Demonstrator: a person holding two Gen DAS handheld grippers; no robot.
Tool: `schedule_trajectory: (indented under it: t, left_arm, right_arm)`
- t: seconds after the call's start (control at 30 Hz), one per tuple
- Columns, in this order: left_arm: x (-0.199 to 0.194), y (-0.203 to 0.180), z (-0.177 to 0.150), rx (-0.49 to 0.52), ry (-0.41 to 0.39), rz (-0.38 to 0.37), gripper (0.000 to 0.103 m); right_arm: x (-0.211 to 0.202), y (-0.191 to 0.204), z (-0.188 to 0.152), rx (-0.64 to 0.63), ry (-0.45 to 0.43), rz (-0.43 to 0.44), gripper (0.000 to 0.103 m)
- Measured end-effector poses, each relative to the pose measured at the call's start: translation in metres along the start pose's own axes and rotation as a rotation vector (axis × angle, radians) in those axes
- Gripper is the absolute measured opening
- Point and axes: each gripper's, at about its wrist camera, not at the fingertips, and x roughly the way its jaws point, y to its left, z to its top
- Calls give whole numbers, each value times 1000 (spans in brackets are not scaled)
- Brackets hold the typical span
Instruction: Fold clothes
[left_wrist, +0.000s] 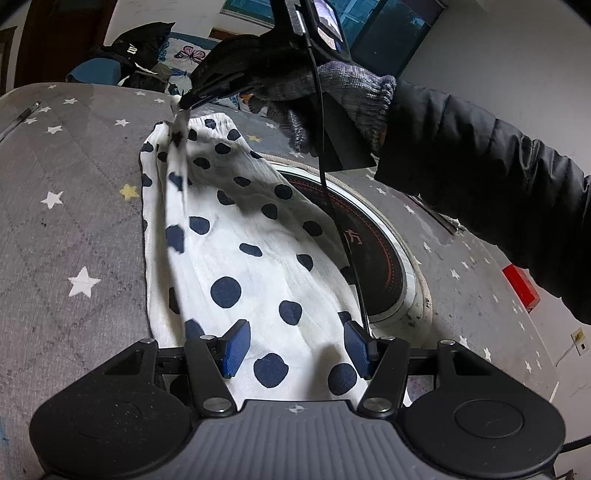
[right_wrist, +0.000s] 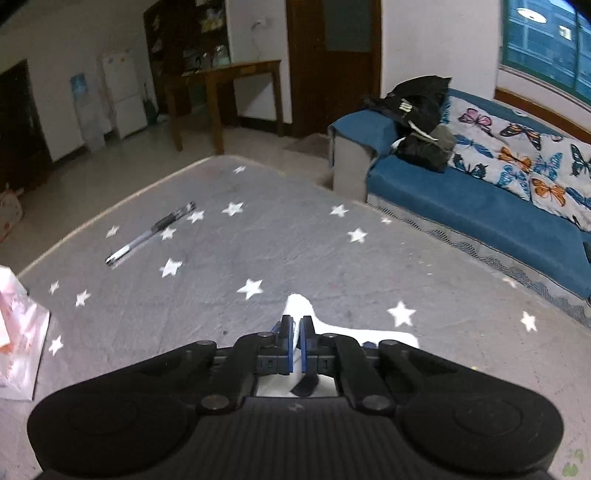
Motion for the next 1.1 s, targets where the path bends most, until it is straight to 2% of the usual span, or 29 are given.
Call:
schedule_trajectory:
  t: [0.2,0.27,0.33,0.47,0.63,0.8,0.87,1.1]
  left_arm:
    - [0,1,0,-5,1,4,60]
    - [0,1,0,-5,2,4,60]
    - [-1,1,0,-5,2,7,60]
    - [-4,4,1,-13,-2,14,60]
    - [-6,6,0,-19,-9,18,60]
    - [-7,7,-1,-24,-5,29,60]
    - [-7,7,-1,-25,-4,34,60]
    - [-12,7,-2,-17,-10,47,60]
  right_arm:
    - [13,1,-1,39,28,51,4]
    - [20,3,-2,43,46,70,12]
    - [24,4,-5,56,60,99,14]
    - [10,-3,-6,94,33,140,18]
    - [-3,1,-8,35,49,134,19]
    - [23,15,-18,-6,103,102,19]
    - [30,19,-22,-19,101,91,25]
    - [1,19,-17,-39,96,92,29]
